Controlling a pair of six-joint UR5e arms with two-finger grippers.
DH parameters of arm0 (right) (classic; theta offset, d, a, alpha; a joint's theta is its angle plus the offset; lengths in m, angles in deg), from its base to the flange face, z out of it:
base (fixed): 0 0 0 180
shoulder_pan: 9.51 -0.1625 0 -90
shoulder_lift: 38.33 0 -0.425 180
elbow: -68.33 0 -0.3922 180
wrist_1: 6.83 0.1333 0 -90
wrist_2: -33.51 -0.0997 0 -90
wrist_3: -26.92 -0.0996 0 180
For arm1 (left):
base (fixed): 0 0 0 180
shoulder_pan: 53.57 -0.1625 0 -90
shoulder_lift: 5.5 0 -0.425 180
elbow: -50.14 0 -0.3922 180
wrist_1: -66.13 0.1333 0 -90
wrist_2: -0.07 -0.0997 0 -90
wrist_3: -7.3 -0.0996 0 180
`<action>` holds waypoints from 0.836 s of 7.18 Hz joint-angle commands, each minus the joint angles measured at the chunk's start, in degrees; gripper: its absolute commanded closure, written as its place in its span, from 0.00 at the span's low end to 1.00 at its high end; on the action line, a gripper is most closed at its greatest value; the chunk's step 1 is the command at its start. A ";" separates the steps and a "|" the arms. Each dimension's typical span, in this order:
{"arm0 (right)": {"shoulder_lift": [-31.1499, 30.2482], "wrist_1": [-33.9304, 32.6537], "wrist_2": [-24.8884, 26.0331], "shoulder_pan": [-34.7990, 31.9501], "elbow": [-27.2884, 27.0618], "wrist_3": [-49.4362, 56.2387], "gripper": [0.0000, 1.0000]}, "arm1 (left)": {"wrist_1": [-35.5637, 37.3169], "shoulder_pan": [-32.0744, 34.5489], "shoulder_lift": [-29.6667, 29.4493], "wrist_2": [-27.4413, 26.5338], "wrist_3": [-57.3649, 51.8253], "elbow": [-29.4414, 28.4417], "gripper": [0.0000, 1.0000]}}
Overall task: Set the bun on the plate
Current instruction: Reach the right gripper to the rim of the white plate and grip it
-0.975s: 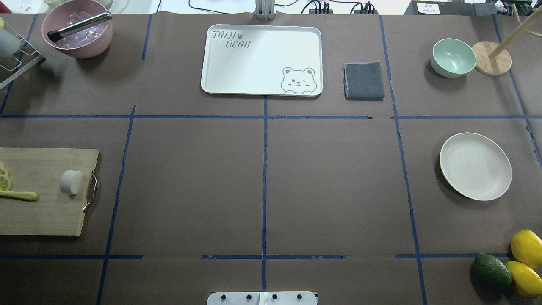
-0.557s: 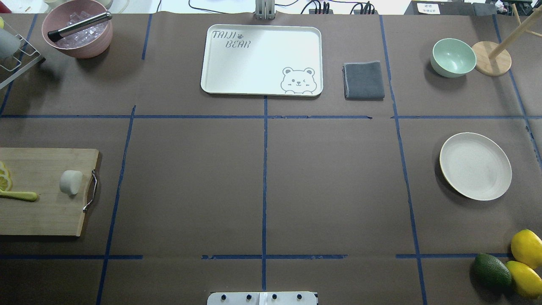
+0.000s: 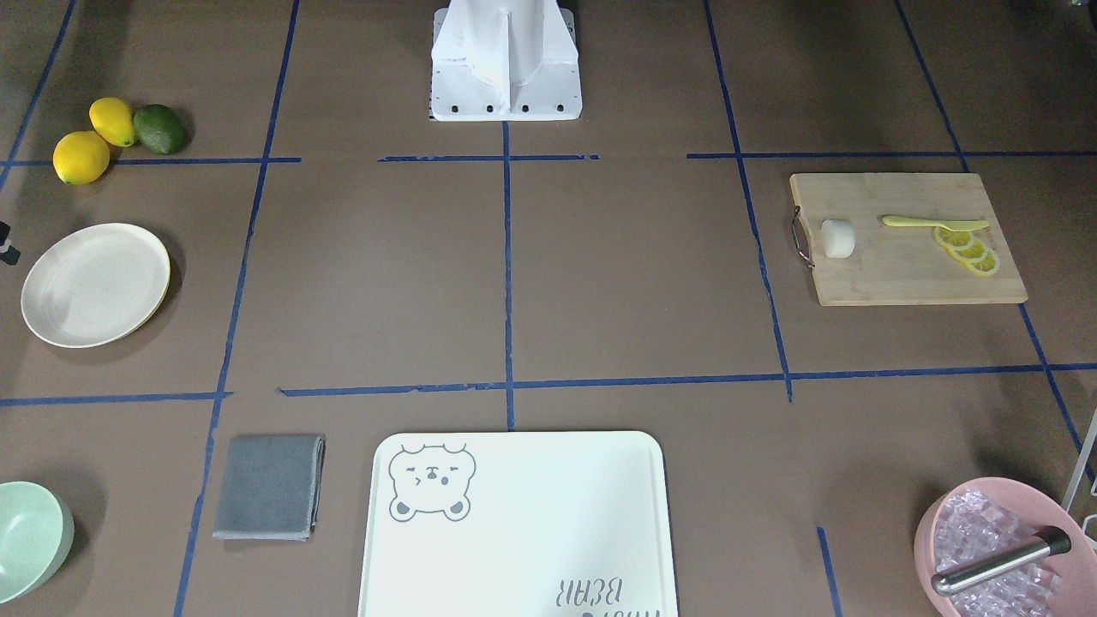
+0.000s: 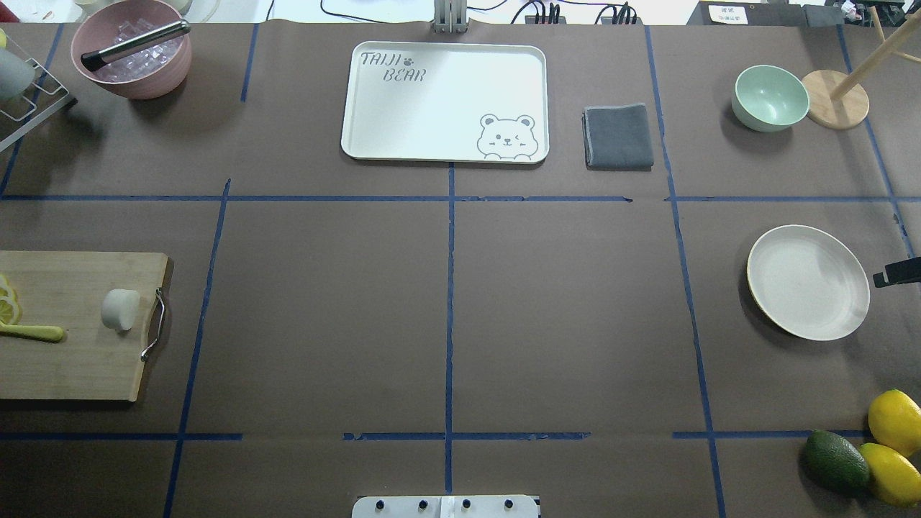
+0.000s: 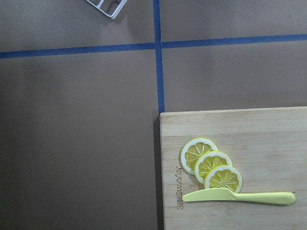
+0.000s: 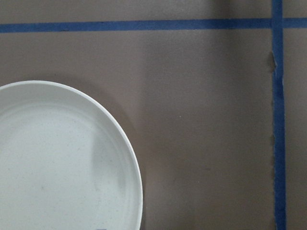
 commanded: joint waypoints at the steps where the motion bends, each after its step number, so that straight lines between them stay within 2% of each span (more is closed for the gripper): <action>1: 1.38 0.68 1.10 2.51 1.22 -0.79 0.08 | 0.08 0.00 0.03 0.00 0.00 -0.19 0.00; 4: 3.85 0.68 1.20 4.00 4.65 -0.79 0.16 | 0.17 0.00 0.03 0.00 0.00 -0.28 0.00; 5: 3.85 0.68 1.02 4.01 4.83 -0.96 0.29 | 0.17 0.00 0.03 0.00 0.00 -0.20 0.00; 6: 3.85 0.77 0.76 4.01 4.40 -0.87 0.72 | 0.17 0.00 0.03 0.00 0.00 -0.20 0.00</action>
